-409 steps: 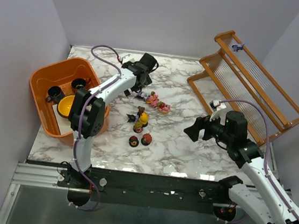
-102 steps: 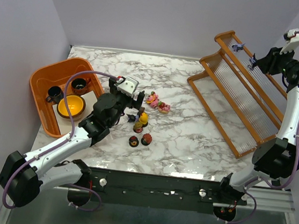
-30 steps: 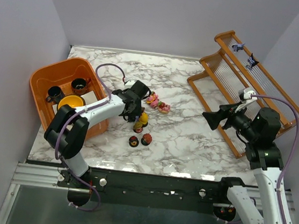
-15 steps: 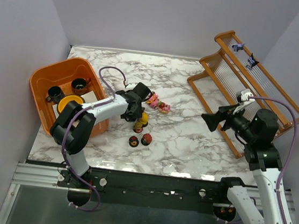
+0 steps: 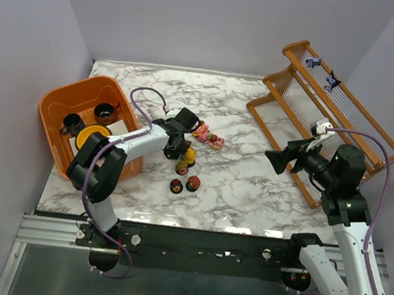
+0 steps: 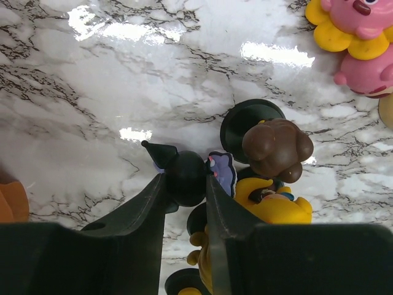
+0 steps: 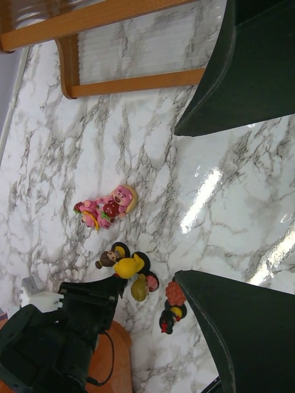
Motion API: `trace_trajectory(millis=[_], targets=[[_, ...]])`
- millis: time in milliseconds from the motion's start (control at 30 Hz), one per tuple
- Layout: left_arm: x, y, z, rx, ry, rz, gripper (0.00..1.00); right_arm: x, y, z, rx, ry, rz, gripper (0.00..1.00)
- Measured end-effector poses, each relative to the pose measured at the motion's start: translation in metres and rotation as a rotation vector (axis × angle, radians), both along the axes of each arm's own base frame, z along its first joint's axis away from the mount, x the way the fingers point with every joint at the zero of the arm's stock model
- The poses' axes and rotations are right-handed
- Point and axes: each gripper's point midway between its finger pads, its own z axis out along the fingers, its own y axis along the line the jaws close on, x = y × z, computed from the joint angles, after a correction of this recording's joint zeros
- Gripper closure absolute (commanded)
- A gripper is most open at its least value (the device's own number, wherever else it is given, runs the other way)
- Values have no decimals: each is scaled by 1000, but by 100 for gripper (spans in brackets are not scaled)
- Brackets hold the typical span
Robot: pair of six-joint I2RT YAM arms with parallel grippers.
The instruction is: Place and organize the plastic toys onto the shelf
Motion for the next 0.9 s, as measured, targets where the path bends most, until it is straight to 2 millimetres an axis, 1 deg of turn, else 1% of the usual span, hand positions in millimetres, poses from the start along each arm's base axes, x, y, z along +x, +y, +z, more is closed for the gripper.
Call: trace_trajectory(millis=[67,267,367,500,733,767,800,867,900], targets=[[1,1,0,-1,-2,3,70,0,0,0,0,0,0,4],[1,8,3,39,-12,0,70,0,0,0,0,2,1,4],[3,13,11,63,-29,-6,70,0,1,-1,0,4,3,4],[8,13,22,66,-61,-13,70,1,1,-2,-1,9,6,4],[15,12,24,70,-90,-37,70,1,2,-2,-1,10,6,4],[17,12,23,74,-91,-41,69,1,2,-2,-1,10,6,4],[19,13,23,76,-92,-43,64,1,2,-2,-1,9,6,4],[25,14,20,85,-91,-47,59,1,2,-2,-1,10,6,4],[28,14,20,86,-93,-44,52,1,2,-2,-1,10,7,4]])
